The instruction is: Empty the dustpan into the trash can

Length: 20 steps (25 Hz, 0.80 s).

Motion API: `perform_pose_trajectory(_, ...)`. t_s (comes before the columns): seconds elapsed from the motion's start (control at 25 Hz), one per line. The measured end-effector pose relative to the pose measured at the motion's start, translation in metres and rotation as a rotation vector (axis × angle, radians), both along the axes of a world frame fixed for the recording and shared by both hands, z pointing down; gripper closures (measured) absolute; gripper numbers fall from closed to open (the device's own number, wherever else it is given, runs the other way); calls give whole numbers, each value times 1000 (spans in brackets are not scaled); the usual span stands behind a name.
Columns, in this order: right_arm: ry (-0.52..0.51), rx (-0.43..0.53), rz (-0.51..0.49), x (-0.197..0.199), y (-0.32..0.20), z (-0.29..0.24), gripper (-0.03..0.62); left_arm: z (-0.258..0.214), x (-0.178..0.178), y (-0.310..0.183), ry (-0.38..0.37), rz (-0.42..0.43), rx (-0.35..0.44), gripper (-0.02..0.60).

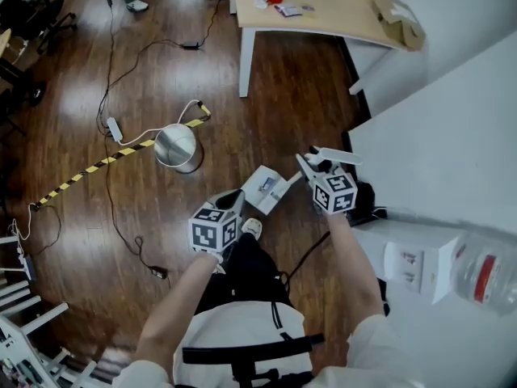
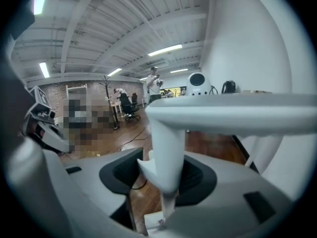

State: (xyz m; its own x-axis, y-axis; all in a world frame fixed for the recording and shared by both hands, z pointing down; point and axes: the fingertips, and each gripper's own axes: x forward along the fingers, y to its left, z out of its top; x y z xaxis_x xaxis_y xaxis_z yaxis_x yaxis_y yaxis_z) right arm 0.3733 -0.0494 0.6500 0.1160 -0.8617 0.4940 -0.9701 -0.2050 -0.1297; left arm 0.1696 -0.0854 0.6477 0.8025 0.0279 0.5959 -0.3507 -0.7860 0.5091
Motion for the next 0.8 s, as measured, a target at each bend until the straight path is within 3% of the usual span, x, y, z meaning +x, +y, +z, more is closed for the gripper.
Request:
perform_pose_trajectory(0.4, -24, -135, -266, -60, -30, -32, 388, -8, -48, -28, 1, -117, -3, 592)
perform_pose_trajectory(0.8, -13, -112, -408, -68, -75, -74, 388, -21, -56, -58, 18, -225, 23, 592)
